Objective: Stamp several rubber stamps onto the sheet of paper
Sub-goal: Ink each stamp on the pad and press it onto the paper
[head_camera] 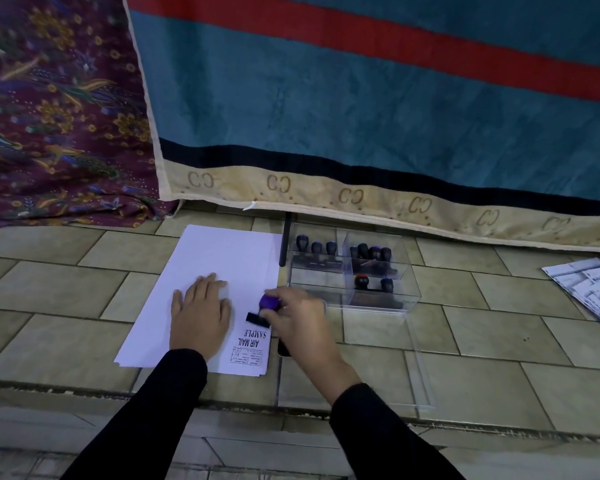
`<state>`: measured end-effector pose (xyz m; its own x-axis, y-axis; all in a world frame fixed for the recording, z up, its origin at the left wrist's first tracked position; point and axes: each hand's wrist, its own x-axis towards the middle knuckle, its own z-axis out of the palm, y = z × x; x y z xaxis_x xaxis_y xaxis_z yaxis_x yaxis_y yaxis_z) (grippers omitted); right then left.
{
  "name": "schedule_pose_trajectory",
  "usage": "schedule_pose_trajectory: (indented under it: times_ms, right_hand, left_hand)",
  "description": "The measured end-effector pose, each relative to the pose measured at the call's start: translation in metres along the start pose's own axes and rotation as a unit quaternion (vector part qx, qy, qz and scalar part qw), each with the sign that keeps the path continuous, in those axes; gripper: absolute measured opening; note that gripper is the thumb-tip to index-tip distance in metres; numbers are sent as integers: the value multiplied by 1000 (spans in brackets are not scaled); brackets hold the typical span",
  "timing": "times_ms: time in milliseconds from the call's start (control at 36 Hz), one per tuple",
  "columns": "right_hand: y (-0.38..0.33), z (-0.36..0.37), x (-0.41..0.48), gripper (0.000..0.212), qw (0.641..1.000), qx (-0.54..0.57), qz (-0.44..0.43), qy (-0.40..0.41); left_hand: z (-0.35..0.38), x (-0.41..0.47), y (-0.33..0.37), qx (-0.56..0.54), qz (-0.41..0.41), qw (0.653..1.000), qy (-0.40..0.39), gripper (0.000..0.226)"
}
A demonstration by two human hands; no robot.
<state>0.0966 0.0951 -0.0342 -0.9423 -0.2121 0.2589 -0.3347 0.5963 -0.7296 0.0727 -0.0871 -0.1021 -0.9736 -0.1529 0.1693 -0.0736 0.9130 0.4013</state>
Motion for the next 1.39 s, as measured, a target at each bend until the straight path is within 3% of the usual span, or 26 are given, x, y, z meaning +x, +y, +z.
schedule_pose_trajectory:
  times_ms: [83,139,278,417,667,972,1139,1222,1389]
  right_hand:
    - [6,-35,9,28,993,44,19,108]
    - [13,-64,17,29,986,15,31,161]
    - [47,-128,30,34,970,-59,93,216]
    - [83,-150,36,26,965,-85,172,177]
    - [105,-144,51,7,964,-176,186,65]
    - [110,-151,56,11,946,-270,179,-27]
    - [109,-150,58,10,942,-289,165,-38]
    - [109,-150,58,10,941,-298,159,-39]
    - [101,-145,67,9,950,-289,114,23]
  left_hand:
    - [-1,0,1,22,4,1000,2,36]
    - [-2,2,1,37,6,999,-1,36]
    - [-5,10,4,75,-2,997,-21,37]
    - [-6,12,9,59,-23,998,-13,33]
    - [-3,7,10,52,-21,998,8,31]
    - [-8,3,14,59,-13,998,16,48]
    - [-9,4,14,66,-14,998,9,46]
    - [-9,7,13,64,-25,998,-1,33]
    - [-12,13,17,51,-52,997,-15,30]
